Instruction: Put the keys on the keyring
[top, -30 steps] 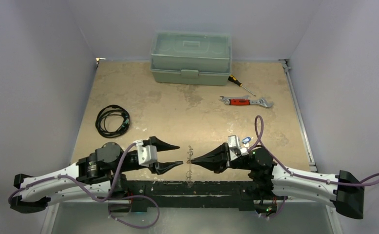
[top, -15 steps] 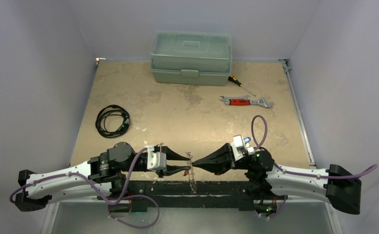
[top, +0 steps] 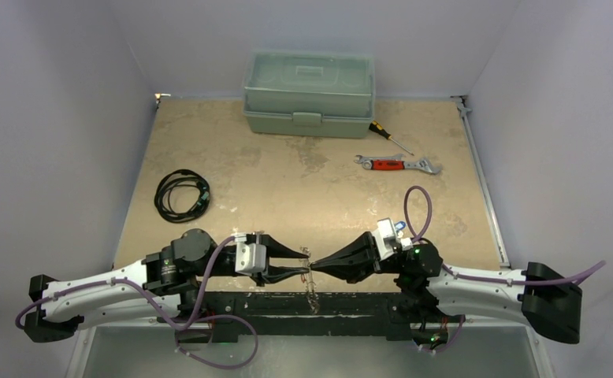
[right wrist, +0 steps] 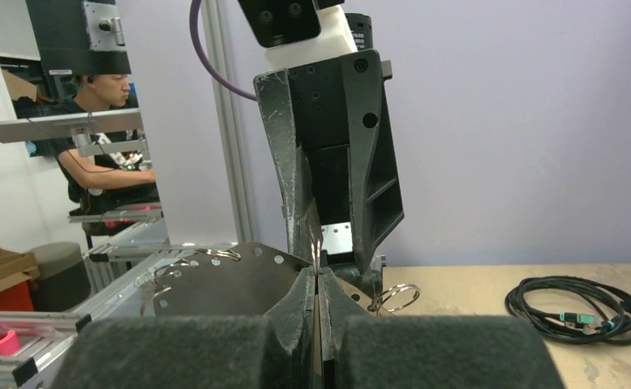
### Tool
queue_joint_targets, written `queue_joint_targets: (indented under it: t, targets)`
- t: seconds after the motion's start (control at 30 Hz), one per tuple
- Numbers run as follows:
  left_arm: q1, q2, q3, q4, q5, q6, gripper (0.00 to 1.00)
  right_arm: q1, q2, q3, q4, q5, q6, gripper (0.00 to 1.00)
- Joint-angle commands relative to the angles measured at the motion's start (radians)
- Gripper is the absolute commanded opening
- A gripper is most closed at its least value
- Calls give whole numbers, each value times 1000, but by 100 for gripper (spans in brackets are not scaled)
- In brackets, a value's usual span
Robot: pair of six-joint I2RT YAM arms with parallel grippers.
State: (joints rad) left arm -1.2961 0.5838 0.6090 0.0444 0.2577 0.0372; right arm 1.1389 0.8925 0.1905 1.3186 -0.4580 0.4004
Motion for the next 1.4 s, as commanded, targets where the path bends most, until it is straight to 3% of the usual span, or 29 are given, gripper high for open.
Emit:
queue_joint_targets:
  t: [0.0, 0.2, 0.5, 0.73, 1.0, 1.13, 1.37]
  targets:
    - [7, -9, -1, 51, -1, -21, 29, 3, 2, 15, 80, -16, 2, 0]
    - [16, -6, -1, 56, -6, -23, 31, 4, 3, 19, 77, -23, -4, 0]
    - [28, 5, -5, 65, 4, -29, 22, 3, 28, 24, 102, -39, 3, 0]
    - [32, 34, 1, 55, 9, -29, 22, 4, 40, 24, 124, -44, 8, 0]
    - [48, 76, 24, 30, 9, -78, 0, 5, 54, 15, 182, -78, 13, 0]
    - [70, 74, 31, 14, -6, -76, 0, 4, 56, 12, 189, -100, 2, 0]
    - [123, 67, 69, -76, -64, -73, 0, 4, 33, 18, 87, -89, -39, 21]
